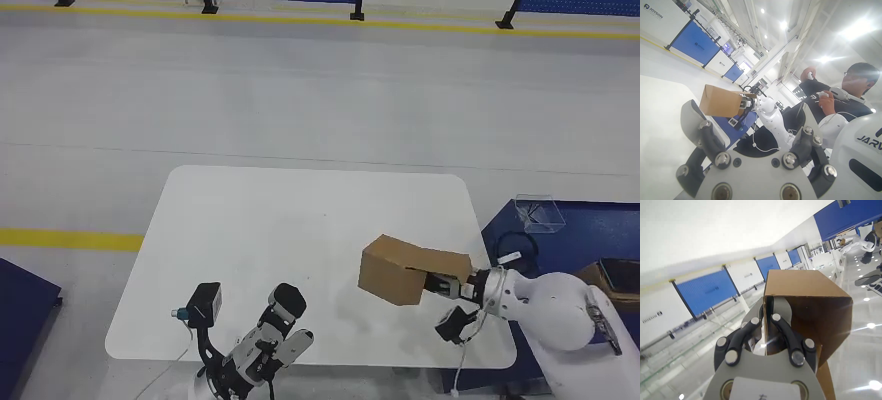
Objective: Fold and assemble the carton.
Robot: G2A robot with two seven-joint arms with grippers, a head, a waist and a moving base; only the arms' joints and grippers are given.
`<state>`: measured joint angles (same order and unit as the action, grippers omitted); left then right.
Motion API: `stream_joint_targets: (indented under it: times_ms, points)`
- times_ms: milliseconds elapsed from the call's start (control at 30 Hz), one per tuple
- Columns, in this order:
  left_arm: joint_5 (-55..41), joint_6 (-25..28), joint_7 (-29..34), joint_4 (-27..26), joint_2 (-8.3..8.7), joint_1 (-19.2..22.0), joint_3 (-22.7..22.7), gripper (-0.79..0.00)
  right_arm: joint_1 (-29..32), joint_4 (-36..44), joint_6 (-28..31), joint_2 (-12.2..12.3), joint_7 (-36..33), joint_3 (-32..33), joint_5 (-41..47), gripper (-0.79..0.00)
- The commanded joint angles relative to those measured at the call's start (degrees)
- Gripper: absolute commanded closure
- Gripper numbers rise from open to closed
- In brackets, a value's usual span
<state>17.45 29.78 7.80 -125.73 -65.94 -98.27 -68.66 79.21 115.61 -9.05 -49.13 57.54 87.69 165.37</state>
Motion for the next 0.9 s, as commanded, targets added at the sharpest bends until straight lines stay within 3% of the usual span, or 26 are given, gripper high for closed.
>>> stream_joint_targets:
  times_ms: [0,133,433,467,500,733,867]
  points:
    - [0.0,0.0,0.0,0.0,0.0,0.0,0.0,-0.785,-0.78,-0.99,2.84,-0.16,1.74,-1.96,0.92,0.0]
    - [0.0,0.0,0.0,0.0,0.0,0.0,0.0,-0.785,-2.36,-3.96,7.68,-0.88,2.47,-7.71,1.92,0.0]
    - [0.0,0.0,0.0,0.0,0.0,0.0,0.0,-0.785,-7.39,-14.85,11.32,-3.06,-0.23,-20.49,-4.49,0.0]
    - [0.0,0.0,0.0,0.0,0.0,0.0,0.0,-0.785,-7.97,-15.75,11.58,-3.28,-0.08,-21.24,-4.28,-0.332]
    - [0.0,0.0,0.0,0.0,0.0,0.0,0.0,-0.785,-8.57,-16.42,11.93,-3.49,-0.19,-21.73,-3.95,-0.785]
    - [0.0,0.0,0.0,0.0,0.0,0.0,0.0,-0.785,-10.64,-15.93,10.56,-4.11,0.62,-21.39,-0.43,-0.785]
    - [0.0,0.0,0.0,0.0,0.0,0.0,0.0,-0.785,-9.71,-13.13,-2.6,-3.37,-4.89,-18.39,-8.87,-0.785]
